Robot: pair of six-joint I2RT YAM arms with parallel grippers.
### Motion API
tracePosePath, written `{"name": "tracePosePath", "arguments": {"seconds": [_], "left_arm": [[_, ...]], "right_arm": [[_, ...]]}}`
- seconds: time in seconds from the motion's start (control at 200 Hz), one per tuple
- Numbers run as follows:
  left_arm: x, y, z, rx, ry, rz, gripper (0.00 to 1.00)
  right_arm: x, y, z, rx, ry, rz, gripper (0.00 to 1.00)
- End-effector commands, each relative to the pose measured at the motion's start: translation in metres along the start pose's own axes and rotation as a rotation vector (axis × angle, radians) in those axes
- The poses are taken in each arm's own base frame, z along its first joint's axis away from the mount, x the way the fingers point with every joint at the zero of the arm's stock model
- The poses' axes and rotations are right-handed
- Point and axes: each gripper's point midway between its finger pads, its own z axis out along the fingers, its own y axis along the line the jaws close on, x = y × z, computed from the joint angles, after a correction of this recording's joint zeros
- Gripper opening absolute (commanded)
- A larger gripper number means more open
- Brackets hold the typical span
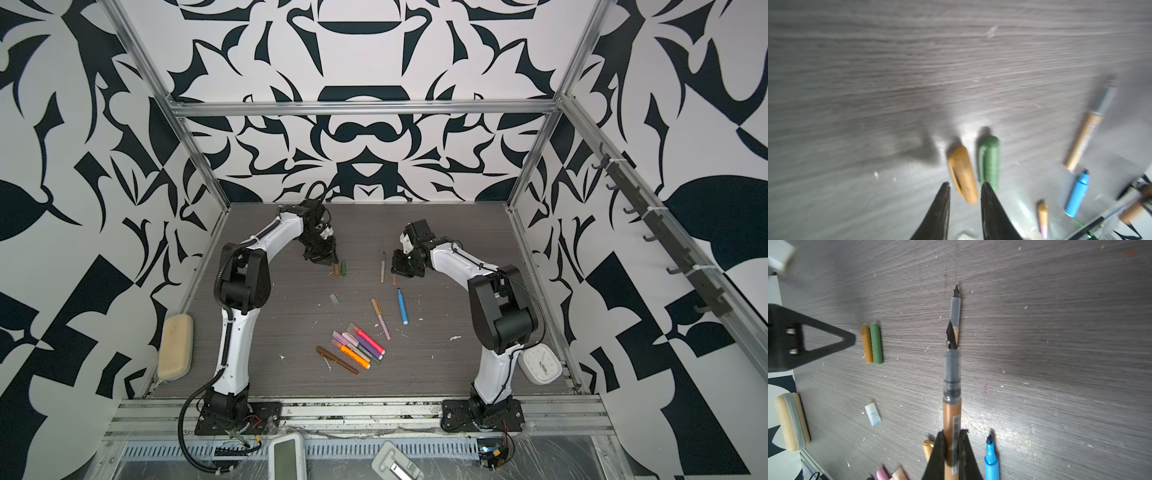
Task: Open the pen caps
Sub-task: 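Release the tan cap beside the green cap while the right gripper carries the pen, then lower the uncapped tan pen beside the other uncapped pen and open the right gripper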
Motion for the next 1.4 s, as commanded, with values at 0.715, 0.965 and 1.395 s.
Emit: {"name": "tracePosePath", "arguments": {"seconds": [0.715, 0.965, 1.395], "left_arm": [[0.007, -0.070, -0.105, 0.137, -0.265, 0.149, 0.29], [0.007, -0.068, -0.110, 0.112, -0.277, 0.158, 0.29], [0.006, -0.067, -0.112, 0.103, -0.278, 0.163, 0.29]], "right_arm": [[-0.040, -0.009, 0.033, 0.085, 0.002, -0.003, 0.04], [-0.040, -0.007, 0.043, 0.059, 0.025, 0.012, 0.09], [-0.035, -0.008, 0.058, 0.026, 0.038, 0.059, 0.16]]}}
